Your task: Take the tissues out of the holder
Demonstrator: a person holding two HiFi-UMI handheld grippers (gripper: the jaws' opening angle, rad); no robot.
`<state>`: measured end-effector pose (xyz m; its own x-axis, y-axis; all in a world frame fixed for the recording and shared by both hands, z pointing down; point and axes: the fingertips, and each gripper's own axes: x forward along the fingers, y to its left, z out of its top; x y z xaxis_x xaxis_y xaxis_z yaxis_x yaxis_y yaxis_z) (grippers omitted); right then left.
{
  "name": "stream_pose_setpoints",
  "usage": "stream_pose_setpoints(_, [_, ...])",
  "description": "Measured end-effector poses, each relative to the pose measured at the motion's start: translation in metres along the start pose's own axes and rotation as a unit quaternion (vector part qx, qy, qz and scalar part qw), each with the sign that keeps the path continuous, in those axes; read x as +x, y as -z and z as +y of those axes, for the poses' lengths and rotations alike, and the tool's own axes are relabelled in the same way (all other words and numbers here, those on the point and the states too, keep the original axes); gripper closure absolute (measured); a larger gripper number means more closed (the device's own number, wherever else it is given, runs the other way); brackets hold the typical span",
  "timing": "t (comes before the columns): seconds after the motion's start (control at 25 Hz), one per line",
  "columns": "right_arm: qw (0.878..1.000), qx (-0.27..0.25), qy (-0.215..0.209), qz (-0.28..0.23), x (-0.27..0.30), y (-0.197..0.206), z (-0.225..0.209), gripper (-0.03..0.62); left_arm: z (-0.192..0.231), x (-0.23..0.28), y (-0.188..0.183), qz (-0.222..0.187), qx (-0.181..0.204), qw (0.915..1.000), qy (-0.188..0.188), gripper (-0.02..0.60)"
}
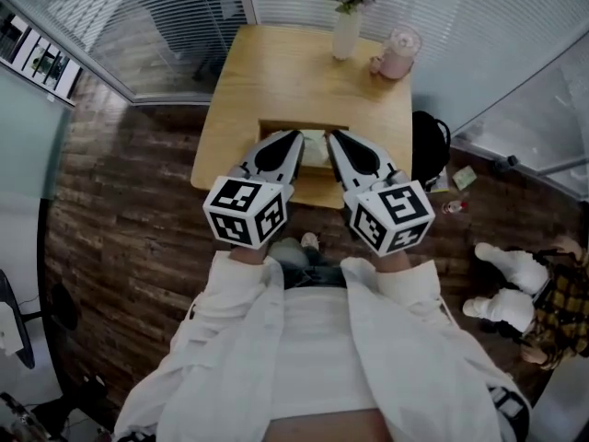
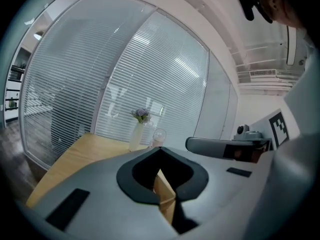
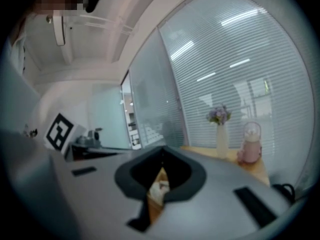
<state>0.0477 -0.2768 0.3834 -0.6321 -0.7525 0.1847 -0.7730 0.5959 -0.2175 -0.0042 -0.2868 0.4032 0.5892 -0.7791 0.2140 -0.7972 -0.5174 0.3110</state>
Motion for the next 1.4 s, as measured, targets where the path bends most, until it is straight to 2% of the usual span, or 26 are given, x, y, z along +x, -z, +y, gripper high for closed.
stream_pose_setpoints(0.32, [1.000,0.002,-0.015,0.004,0.004,-0.004,0.009,0.582,0.007,-0.003,-0.001,0.010,0.003,0.9999,-0.003,0.572])
stream_pose_setpoints(0.56, [1.000,0.011,0.004,0.004,0.005,-0.009,-0.001,0.582,0.011,0.001,-0.008,0.021,0.025,0.9995,0.001,0.573])
stream_pose_setpoints(0.88, [1.000,0.010,0.018,0.003,0.006,-0.011,0.002,0.582,0.018,0.002,-0.002,0.039,0.019,0.9990,0.014,0.573])
stream_pose_setpoints(1.08, [0.999,0.022,0.023,0.003,0.010,-0.008,-0.002,0.582,0.027,0.003,0.000,0.049,0.028,0.9984,0.005,0.572])
stream_pose_setpoints(1.24, [0.999,0.026,0.026,0.006,0.014,-0.004,-0.002,0.582,0.028,0.004,0.008,0.071,0.024,0.9968,0.028,0.572])
stream_pose_setpoints(1.4, [0.999,0.024,0.028,0.019,0.020,0.004,-0.001,0.582,0.036,0.008,0.010,0.083,0.027,0.9956,0.034,0.572])
